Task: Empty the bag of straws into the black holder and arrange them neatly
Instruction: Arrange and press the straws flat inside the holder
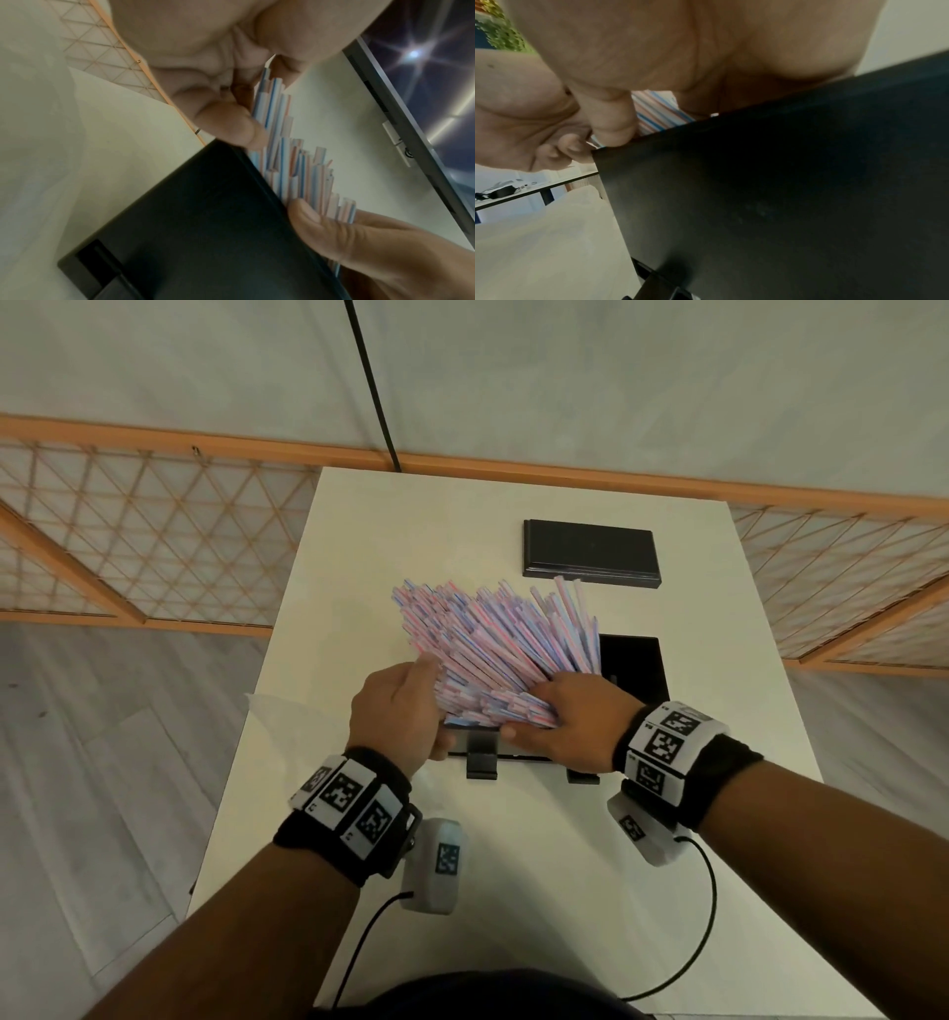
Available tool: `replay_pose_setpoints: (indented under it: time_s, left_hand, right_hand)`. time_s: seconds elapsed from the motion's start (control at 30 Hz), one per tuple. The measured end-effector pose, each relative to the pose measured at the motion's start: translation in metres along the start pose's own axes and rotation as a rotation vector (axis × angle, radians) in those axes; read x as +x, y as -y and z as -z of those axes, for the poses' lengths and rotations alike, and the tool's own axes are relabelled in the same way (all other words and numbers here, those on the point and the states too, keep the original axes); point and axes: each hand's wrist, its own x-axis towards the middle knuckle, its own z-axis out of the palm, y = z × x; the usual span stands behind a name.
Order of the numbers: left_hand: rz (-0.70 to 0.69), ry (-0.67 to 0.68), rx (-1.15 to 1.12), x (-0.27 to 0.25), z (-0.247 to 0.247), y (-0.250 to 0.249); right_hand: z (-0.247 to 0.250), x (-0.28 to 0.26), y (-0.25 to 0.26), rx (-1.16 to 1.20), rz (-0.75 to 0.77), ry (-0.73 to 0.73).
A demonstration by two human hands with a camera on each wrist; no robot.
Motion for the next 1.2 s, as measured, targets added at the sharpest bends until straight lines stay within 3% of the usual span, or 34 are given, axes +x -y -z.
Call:
replay_pose_setpoints:
  time_s: [0.27,0.43,0.67,1.07,1.2]
  left_hand:
    - [-0.134,-0.07,0.057,-0.002,-0.003,0.003]
    - [-0.036,0.05,0.035,-0.001,-0.009,-0.001]
    - [-0.045,0.007,-0.113,0.002,-0.022,0.003]
    - [-0.076,-0.052,-0.26,0.002,-0.032,0.008]
    - [-0.107,-0.044,-0.311,0.001,-0.031,0.009]
  right_hand:
    - [0.018,0.011,0.015,-0.053,-0.099,0.227]
    - [0.027,0.016,0.023,-0.058,-0.146,0.39]
    - [0.031,0.033,0.028,-0.115,-0.201,0.488]
    - [0.021,0.029,0.028,0.017,-0.143,0.373]
    - [0.021,0.03,0.032,-0.041,-0.153,0.307]
